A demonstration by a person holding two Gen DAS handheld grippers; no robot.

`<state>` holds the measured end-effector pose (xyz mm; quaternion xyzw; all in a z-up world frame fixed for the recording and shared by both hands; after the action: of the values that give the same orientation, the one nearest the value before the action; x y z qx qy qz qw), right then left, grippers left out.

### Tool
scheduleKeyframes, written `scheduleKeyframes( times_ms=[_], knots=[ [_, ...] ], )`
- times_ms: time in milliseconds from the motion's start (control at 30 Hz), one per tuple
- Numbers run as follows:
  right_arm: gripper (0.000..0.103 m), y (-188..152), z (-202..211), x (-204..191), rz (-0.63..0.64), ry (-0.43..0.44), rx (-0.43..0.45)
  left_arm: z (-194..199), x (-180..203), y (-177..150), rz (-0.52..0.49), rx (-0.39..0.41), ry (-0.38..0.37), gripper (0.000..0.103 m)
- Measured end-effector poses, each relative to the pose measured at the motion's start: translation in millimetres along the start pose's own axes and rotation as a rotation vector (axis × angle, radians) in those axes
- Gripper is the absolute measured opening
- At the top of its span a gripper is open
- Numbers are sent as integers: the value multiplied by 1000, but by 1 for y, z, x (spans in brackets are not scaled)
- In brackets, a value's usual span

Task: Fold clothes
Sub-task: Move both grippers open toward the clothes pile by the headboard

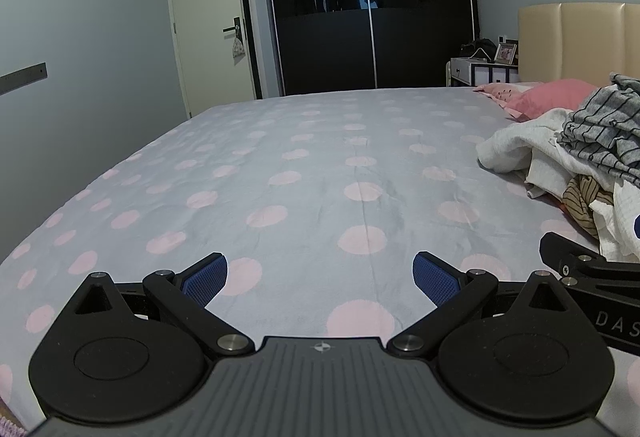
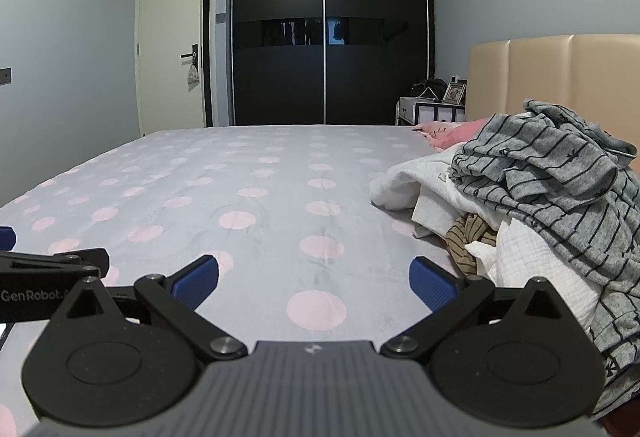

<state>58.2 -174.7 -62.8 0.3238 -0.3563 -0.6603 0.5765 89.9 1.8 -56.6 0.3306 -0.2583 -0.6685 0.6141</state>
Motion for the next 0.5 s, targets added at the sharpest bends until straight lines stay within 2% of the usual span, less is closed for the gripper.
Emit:
scheduleKeyframes(
  times_ms=[500],
  knots=[
    [103,0,0,2,10,-2,-13,-6,0,-4,-1,-33,3,102]
  ],
)
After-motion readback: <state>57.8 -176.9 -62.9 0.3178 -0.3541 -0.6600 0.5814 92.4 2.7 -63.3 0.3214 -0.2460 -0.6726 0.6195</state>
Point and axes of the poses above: each gripper's, at about its wrist camera, not at the fingertips, and z roughly against the way its jaws point, x to its right, y to its top, the point moved 10 cm from there along -z, roughly the way its jaws point, and after that the axes turned 12 degrees about -x, right-handed, at the moved point
